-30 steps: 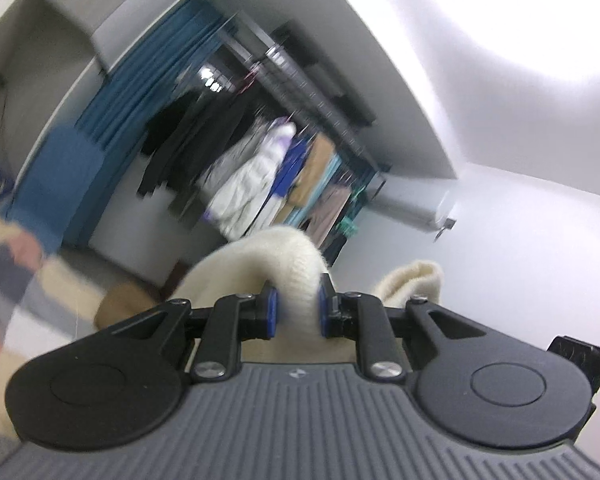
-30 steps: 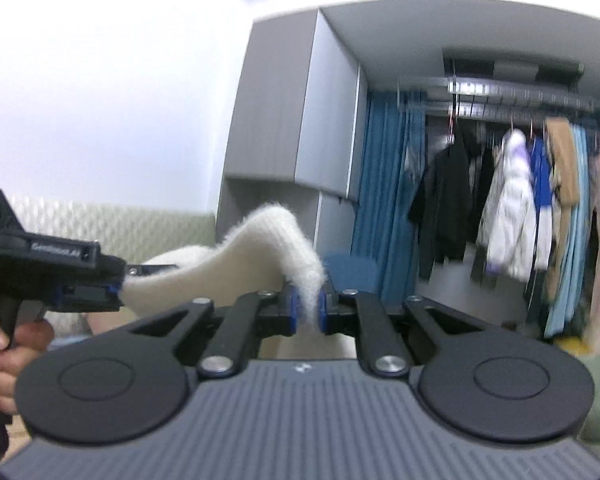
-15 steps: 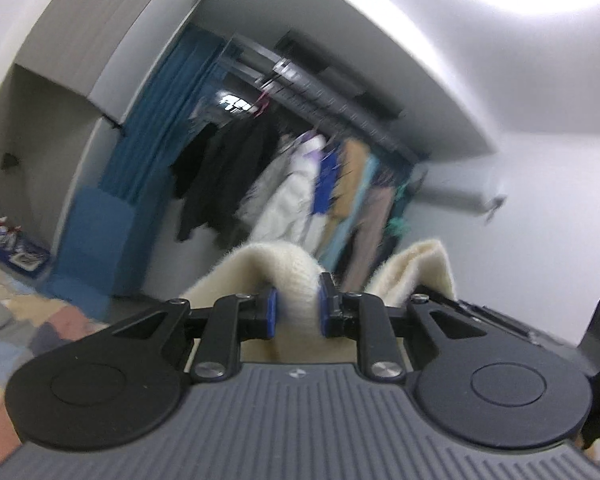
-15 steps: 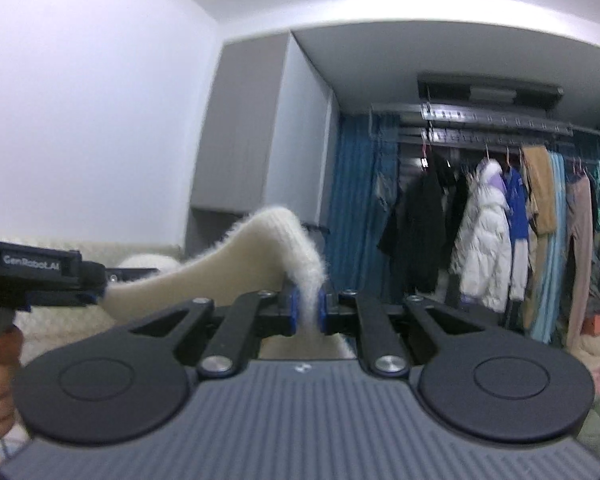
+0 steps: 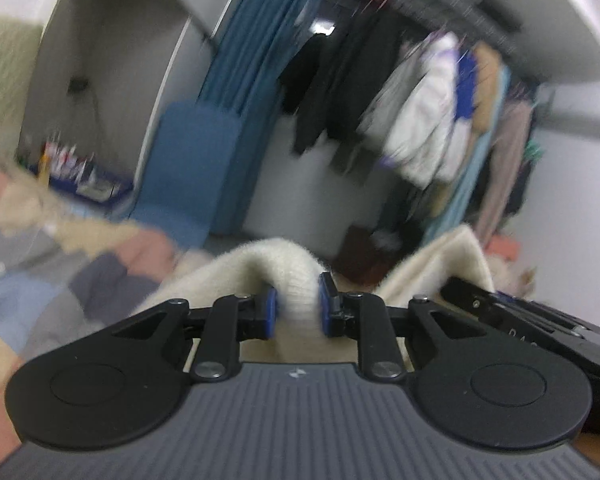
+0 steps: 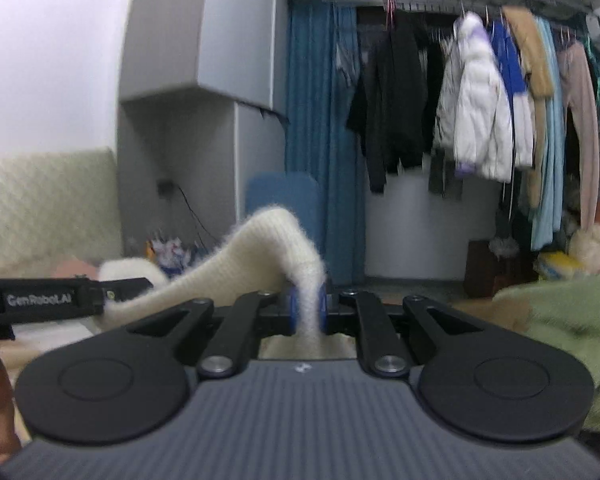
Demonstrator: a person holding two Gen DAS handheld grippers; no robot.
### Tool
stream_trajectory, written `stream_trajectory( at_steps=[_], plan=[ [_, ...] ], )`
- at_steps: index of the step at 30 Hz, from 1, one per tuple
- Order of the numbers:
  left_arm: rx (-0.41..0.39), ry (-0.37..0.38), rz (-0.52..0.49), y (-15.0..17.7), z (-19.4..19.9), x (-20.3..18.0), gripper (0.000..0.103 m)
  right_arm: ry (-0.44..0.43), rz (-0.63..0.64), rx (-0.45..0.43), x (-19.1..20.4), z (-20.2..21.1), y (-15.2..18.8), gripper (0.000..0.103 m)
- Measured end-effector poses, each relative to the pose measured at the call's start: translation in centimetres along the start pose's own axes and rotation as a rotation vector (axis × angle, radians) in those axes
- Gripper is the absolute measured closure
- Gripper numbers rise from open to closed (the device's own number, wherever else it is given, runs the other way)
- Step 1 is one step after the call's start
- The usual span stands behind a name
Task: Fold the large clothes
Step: 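Lift the sweater sleeves high with both grippers, shaking it out, then lower the sweater onto the quilt and open both grippers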
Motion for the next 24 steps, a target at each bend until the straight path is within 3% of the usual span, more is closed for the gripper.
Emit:
stream_trajectory(
  at_steps=[5, 11, 15, 18, 19, 20, 21, 22, 23, 24],
  plan=[
    [0.11, -0.004, -0.02, 10.3, -9.9, 5.6, 0.078, 0.029, -0.027, 0.103, -1.1, -7.2, 12.2, 0.089],
    [0.245, 0.0, -0.086, 19.6, -17.9, 9.3, 0.076, 0.041, -0.079, 0.242, -2.1, -11.2, 22.2, 0.089],
    [0.277, 0.007, -0.101, 21.6, -19.6, 10.2, 0.072, 0.032, -0.153, 0.316, -2.9, -12.2, 25.3, 0.087],
    [0.291, 0.007, -0.088, 21.6, -19.5, 10.6, 0.072, 0.018, -0.192, 0.314, -2.9, -11.8, 25.2, 0.087],
    [0.29, 0.009, -0.087, 21.1, -18.6, 10.3, 0.067, 0.014, -0.195, 0.316, -2.8, -11.6, 24.9, 0.087],
    [0.288, 0.016, -0.087, 20.5, -17.9, 9.9, 0.061, 0.014, -0.198, 0.319, -2.9, -11.5, 24.7, 0.083],
    [0.295, 0.024, -0.089, 20.0, -17.2, 9.5, 0.048, 0.016, -0.202, 0.326, -2.8, -11.1, 24.4, 0.074],
    [0.306, 0.025, -0.092, 19.3, -16.2, 8.8, 0.041, 0.012, -0.208, 0.333, -2.7, -10.6, 23.9, 0.064],
    [0.318, 0.023, -0.093, 18.8, -15.6, 8.2, 0.041, 0.008, -0.215, 0.333, -3.0, -10.6, 23.8, 0.046],
    [0.318, 0.018, -0.104, 18.2, -14.8, 7.8, 0.041, -0.001, -0.22, 0.326, -3.0, -9.9, 23.2, 0.037]
  ],
)
Point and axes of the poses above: each gripper's, at about its wrist camera, not at the fingertips, and z roughly against the way its jaws point, x to its left, y to its underside, the point moved 7 cm from there along -z, roughly the way its jaws point, and after that the axes turned 11 degrees about -x, right-handed, at the moved point
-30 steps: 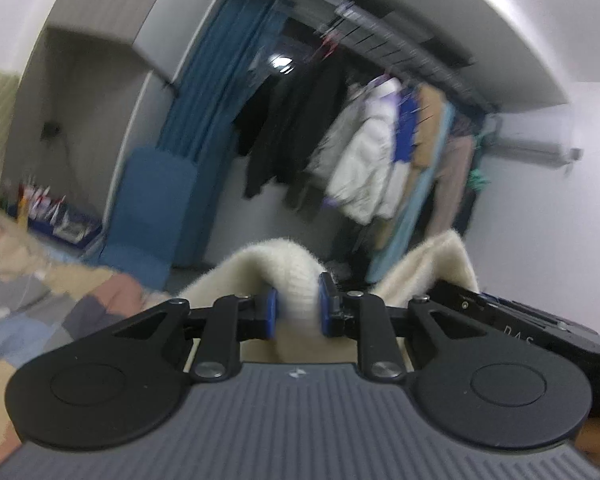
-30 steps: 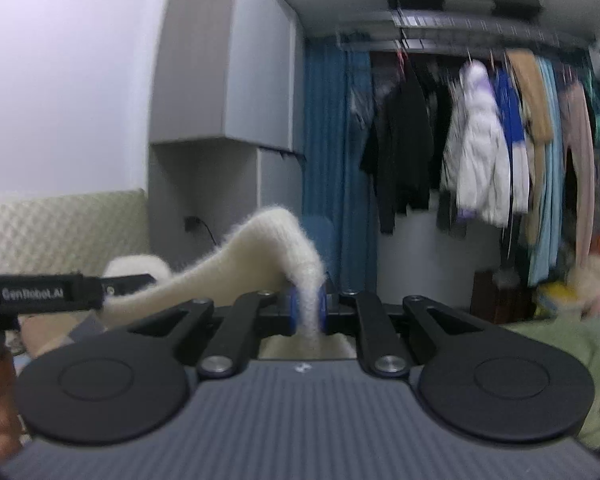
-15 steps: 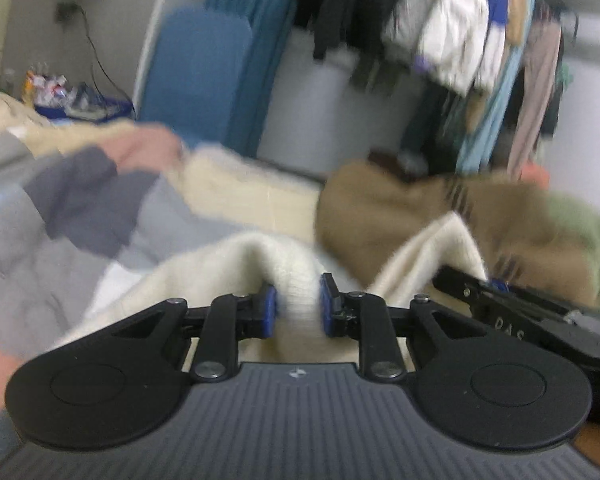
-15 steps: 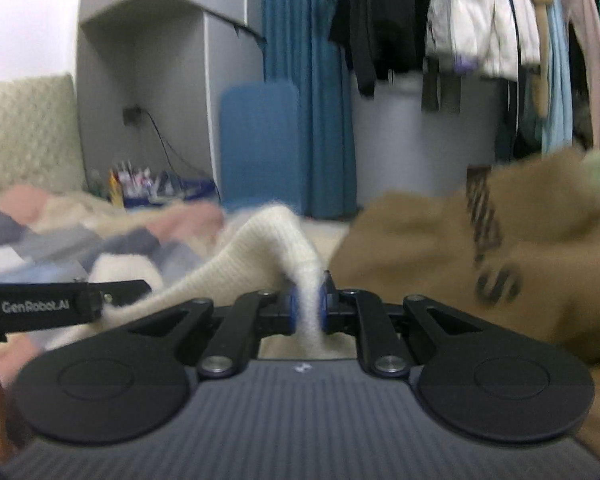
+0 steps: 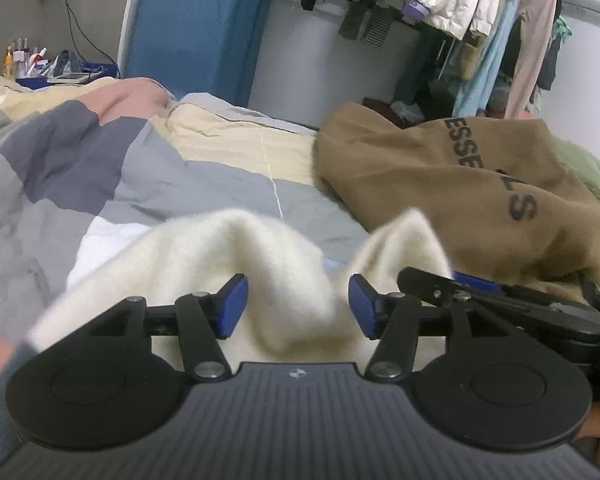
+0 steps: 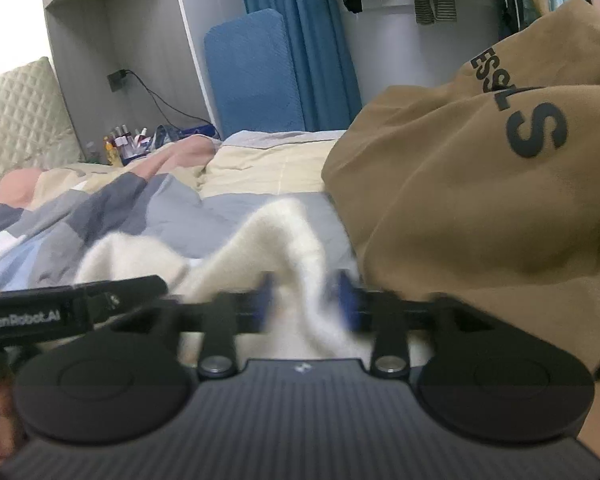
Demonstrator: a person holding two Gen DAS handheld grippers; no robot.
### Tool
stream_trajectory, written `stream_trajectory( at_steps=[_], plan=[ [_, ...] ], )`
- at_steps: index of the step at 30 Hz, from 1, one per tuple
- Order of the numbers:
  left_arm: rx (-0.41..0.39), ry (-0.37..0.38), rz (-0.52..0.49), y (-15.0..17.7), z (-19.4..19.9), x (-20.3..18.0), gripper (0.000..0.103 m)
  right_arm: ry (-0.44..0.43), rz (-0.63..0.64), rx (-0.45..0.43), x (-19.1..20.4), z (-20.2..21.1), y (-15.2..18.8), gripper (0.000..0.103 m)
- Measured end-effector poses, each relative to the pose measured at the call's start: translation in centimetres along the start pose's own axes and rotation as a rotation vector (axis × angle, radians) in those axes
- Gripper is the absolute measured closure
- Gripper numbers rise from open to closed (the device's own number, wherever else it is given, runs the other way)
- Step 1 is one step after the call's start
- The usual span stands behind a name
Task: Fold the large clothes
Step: 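Lower the sweater onto the quilt and open both grippers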
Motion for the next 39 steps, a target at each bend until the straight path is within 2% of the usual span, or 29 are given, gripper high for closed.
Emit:
stream_trajectory(
  at_steps=[4, 12, 20, 25, 32, 37, 39],
  plan=[
    [-0.019, -0.032, -0.045, -1.3, 4.6, -1.6, 0.041, -0.007, 0.017, -0.01, 0.4, 3.9, -1.6, 0.039],
    [-0.081, -0.069, -0.066, -3.5, 17.0, -4.8, 0.041, -0.007, 0.028, -0.104, 1.9, 16.1, -6.7, 0.039],
    [-0.122, -0.064, -0.087, -2.7, 29.7, -8.9, 0.041, -0.031, 0.037, -0.18, 4.6, 28.9, -8.9, 0.039],
    [-0.145, -0.049, -0.107, -1.0, 36.3, -11.7, 0.041, -0.041, 0.053, -0.214, 6.1, 35.3, -8.7, 0.039],
    [-0.159, -0.027, -0.074, 2.2, 43.2, -13.2, 0.041, -0.017, 0.051, -0.221, 5.9, 41.7, -5.9, 0.039],
    [-0.155, -0.027, -0.096, 5.2, 46.2, -13.8, 0.041, 0.005, 0.073, -0.188, 4.9, 44.8, -2.9, 0.028],
    [-0.144, -0.029, -0.112, 6.3, 46.6, -13.9, 0.041, 0.007, 0.077, -0.166, 4.7, 45.6, -2.0, 0.018]
  ],
)
Point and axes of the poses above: each gripper's, at about its wrist camera, not at the fingertips, and z roughly against the way its jaws point, x to its left, y to its underside, the point moved 7 cm from there along -z, roughly the way its jaws point, and after that the axes turned 11 degrees about -x, right-handed, at the moved point
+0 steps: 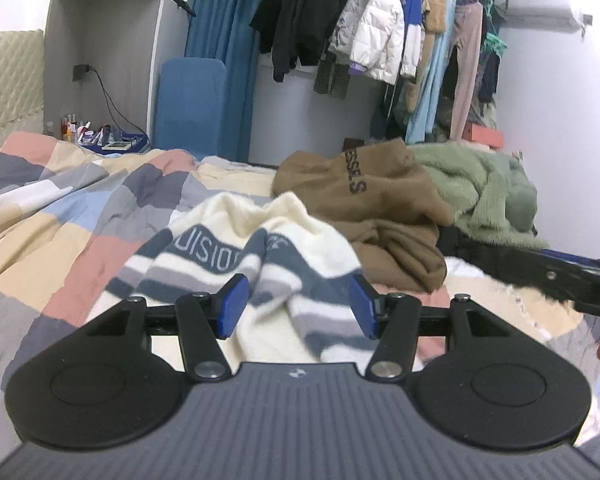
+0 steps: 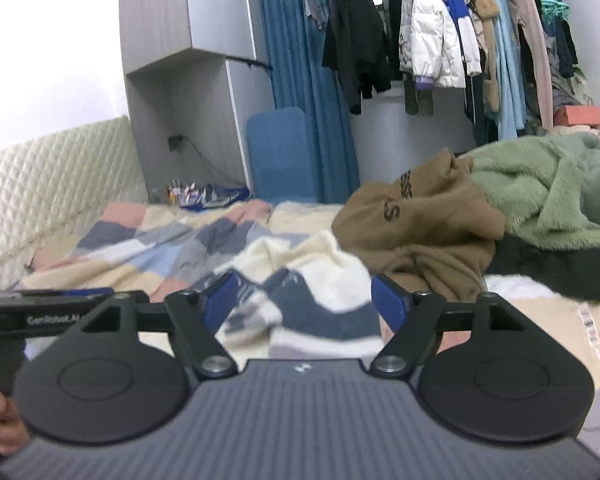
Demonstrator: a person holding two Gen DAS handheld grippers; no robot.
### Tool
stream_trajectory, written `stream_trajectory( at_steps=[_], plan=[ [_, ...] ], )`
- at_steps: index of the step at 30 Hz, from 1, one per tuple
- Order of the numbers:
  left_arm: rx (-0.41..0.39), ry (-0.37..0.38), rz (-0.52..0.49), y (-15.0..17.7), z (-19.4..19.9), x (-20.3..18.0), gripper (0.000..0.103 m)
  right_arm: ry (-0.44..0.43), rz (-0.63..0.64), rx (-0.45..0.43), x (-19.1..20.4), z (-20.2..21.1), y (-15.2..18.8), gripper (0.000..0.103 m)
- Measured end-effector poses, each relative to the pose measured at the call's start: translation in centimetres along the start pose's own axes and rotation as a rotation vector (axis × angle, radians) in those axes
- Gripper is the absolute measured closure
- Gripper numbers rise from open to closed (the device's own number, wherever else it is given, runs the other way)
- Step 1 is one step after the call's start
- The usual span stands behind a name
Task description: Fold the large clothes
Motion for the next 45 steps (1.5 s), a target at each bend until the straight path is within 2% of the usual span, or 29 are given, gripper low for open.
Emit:
stream_trajectory(
  at_steps=[3, 6, 9, 15, 20, 24, 32, 37, 45],
  plan=[
    [0.018, 0.011, -0.01, 1.1, 0.0, -0.3, 0.041, 0.003, -0.001, 0.027, -0.1, 1.3, 0.9, 0.018],
    [0.033, 0.009, -0.004, 1.9, -1.0, -0.2, 0.041, 0.004, -0.052, 0.096, -0.6, 2.3, 2.0, 0.018],
    [0.048, 0.002, 0.011, 2.5, -2.6, 0.2, 0.041, 0.058, -0.06, 0.148, -0.7, 3.1, 2.7, 0.018],
    [0.078, -0.017, 0.045, 3.1, -6.5, 1.2, 0.041, 0.077, -0.054, 0.23, -0.4, 4.8, 4.1, 0.018],
    [0.097, -0.014, 0.088, 3.3, -9.0, 1.5, 0.041, 0.083, -0.101, 0.286, 0.0, 5.1, 3.8, 0.018],
    [0.101, -0.021, 0.1, 3.4, -10.1, 1.8, 0.041, 0.08, -0.094, 0.292, 0.7, 4.8, 3.4, 0.018],
    [0.105, -0.031, 0.123, 4.1, -10.6, 2.6, 0.041, 0.05, -0.161, 0.308, 1.7, 4.0, 3.5, 0.018],
    [0.112, -0.017, 0.138, 4.5, -11.1, 2.6, 0.041, 0.05, -0.166, 0.315, 1.9, 3.2, 3.4, 0.018],
    [0.109, -0.009, 0.155, 4.9, -11.5, 2.8, 0.041, 0.078, -0.141, 0.402, -0.1, -0.7, 7.6, 0.018]
  ],
)
Point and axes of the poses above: each gripper's, at about its wrist camera, not at the fingertips, and z roughly against the way its jaws point, x to its left, y to its underside, the point moved 7 cm from there along -z, roughly the way its jaws point, and after that the axes turned 11 degrees about -x, right-handed, at the moved point
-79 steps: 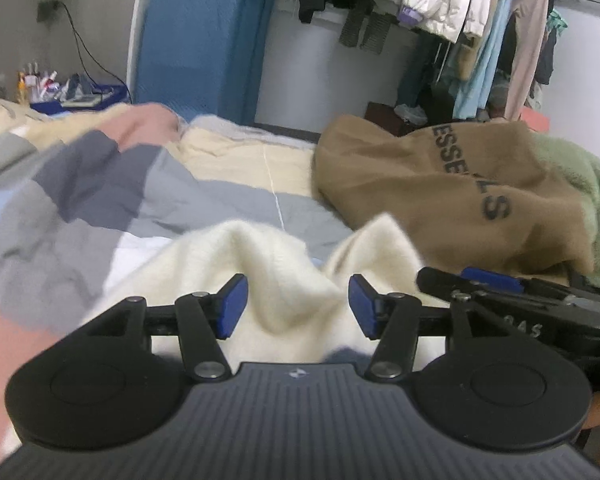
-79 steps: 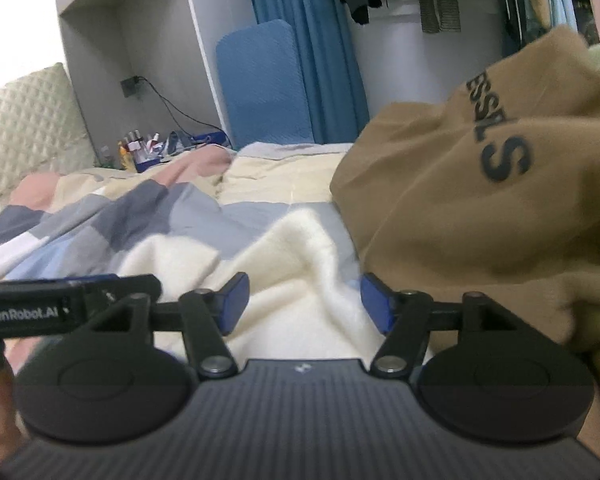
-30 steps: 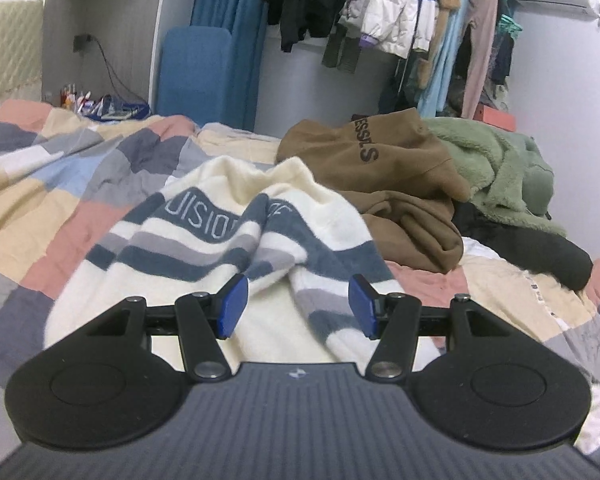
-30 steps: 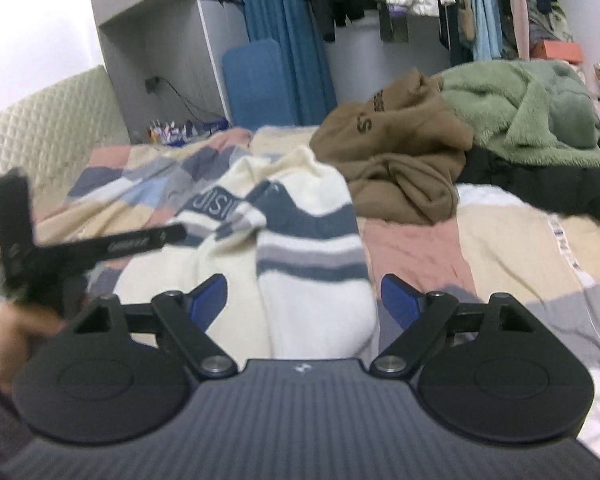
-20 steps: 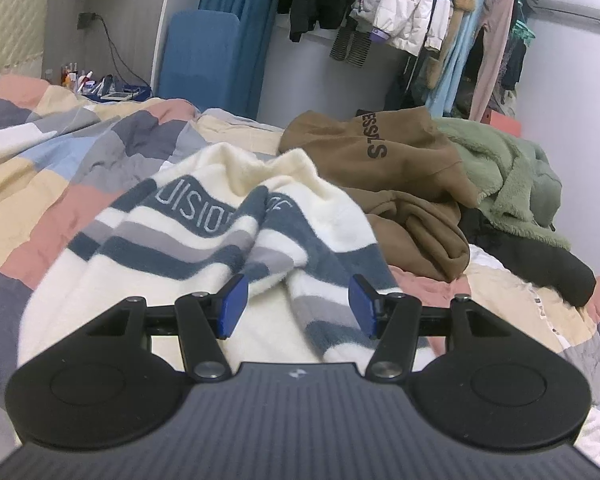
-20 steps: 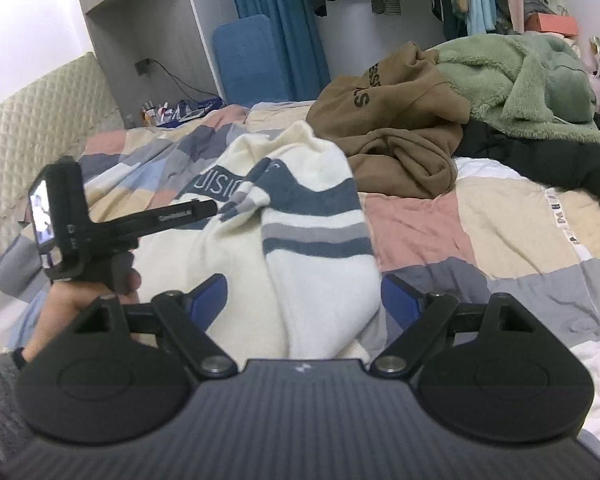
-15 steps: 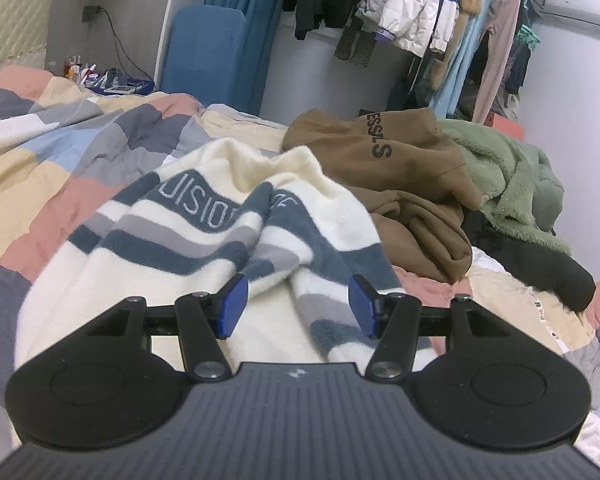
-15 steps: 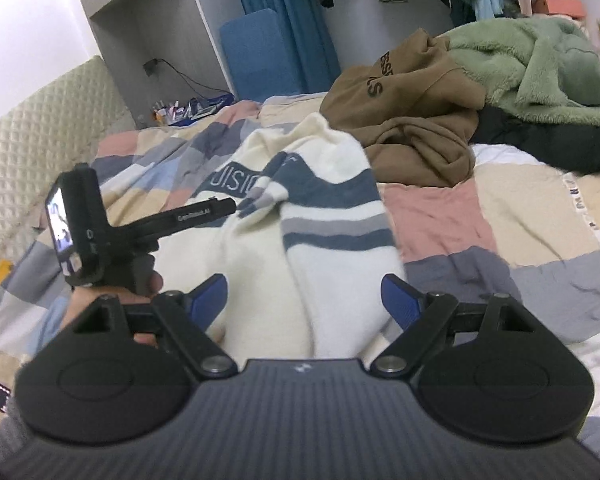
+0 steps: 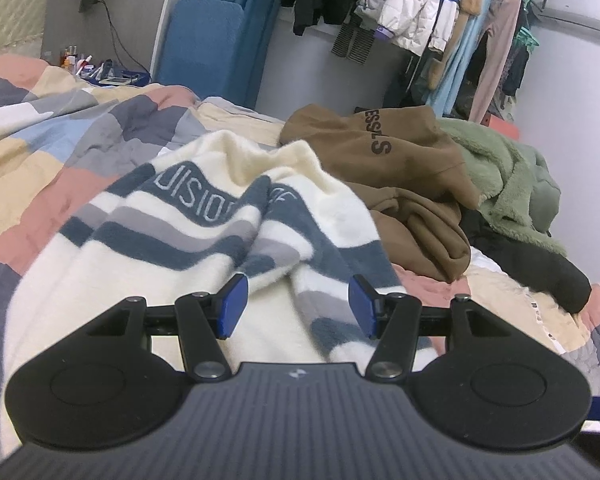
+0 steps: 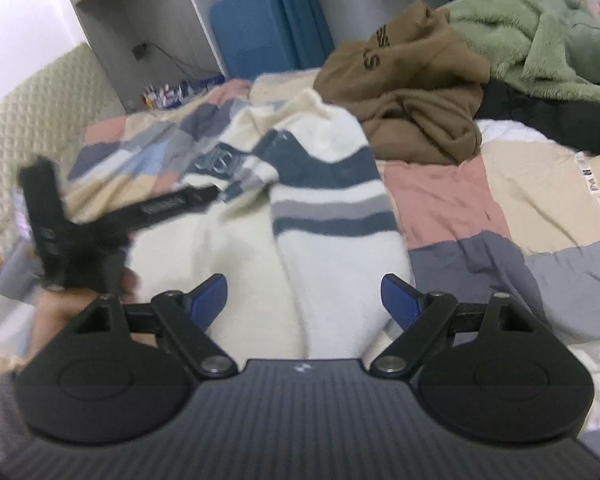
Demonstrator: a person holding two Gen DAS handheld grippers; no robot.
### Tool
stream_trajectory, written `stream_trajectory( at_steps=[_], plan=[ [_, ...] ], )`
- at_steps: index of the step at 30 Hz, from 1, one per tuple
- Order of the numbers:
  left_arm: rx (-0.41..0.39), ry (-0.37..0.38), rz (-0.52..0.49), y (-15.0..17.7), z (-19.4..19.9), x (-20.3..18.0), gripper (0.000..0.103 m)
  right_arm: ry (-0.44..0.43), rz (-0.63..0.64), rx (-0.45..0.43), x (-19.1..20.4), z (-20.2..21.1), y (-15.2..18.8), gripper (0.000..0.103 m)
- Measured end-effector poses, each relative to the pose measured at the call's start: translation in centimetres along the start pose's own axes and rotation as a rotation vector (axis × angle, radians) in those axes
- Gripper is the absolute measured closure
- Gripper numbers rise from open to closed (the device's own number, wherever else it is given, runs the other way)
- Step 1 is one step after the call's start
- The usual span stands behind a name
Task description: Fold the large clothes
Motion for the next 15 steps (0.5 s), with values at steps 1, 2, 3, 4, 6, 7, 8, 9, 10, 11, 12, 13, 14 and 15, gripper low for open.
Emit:
stream_trajectory(
  at_steps=[1, 2, 3, 4, 6, 7, 8, 9, 10, 11, 12, 13, 14, 15],
  plan=[
    [-0.001, -0.001, 0.008, 0.0, -0.1, 0.2, 0.041, 0.004, 0.013, 0.006, -0.3, -0.9, 0.3, 0.018],
    [-0.002, -0.001, 0.014, 0.0, -0.2, 0.4, 0.041, 0.005, 0.025, 0.008, -0.7, -1.8, 0.5, 0.018],
    [-0.003, -0.005, 0.021, 0.1, -0.3, 0.7, 0.041, 0.006, 0.039, 0.007, -1.0, -2.8, 0.7, 0.018],
    [-0.004, -0.009, 0.024, 0.2, -0.4, 0.9, 0.041, 0.008, 0.05, 0.012, -1.2, -3.6, 0.9, 0.018],
    [-0.004, -0.024, 0.018, 0.6, -0.6, 1.3, 0.041, -0.003, 0.063, 0.02, -1.5, -5.1, 1.4, 0.018],
    [0.0, -0.036, 0.013, 0.8, -0.8, 1.5, 0.041, -0.019, 0.062, 0.027, -1.5, -5.9, 1.7, 0.018],
    [0.004, -0.043, 0.008, 1.1, -0.9, 1.6, 0.041, -0.028, 0.058, 0.034, -1.6, -6.5, 2.0, 0.018],
    [0.007, -0.044, -0.001, 1.3, -1.0, 1.6, 0.041, -0.03, 0.052, 0.045, -1.6, -7.2, 2.4, 0.018],
    [0.006, -0.042, -0.007, 1.4, -1.0, 1.6, 0.041, -0.027, 0.044, 0.059, -1.7, -7.8, 2.8, 0.018],
    [0.005, -0.043, -0.015, 1.5, -1.1, 1.6, 0.041, -0.024, 0.041, 0.066, -1.7, -8.4, 3.3, 0.018],
    [0.008, -0.046, -0.023, 1.7, -1.3, 1.6, 0.041, -0.013, 0.042, 0.072, -1.8, -9.1, 3.7, 0.018],
    [0.012, -0.047, -0.032, 2.0, -1.5, 1.7, 0.041, -0.003, 0.046, 0.082, -1.9, -9.7, 4.3, 0.018],
    [0.015, -0.048, -0.039, 2.3, -1.6, 1.7, 0.041, 0.008, 0.057, 0.09, -1.9, -10.2, 4.8, 0.018],
    [0.019, -0.054, -0.049, 2.6, -1.7, 1.8, 0.041, 0.025, 0.06, 0.099, -2.0, -10.7, 5.3, 0.019]
  ],
)
Point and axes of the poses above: each gripper's, at about its wrist camera, not at the fingertips, and z roughly against the way its jaws point, x to its left, y to its underside, the point moved 7 cm from there along -z, roughly the way its jaws point, and after that the axes turned 11 degrees about -x, right-handed, at the moved point
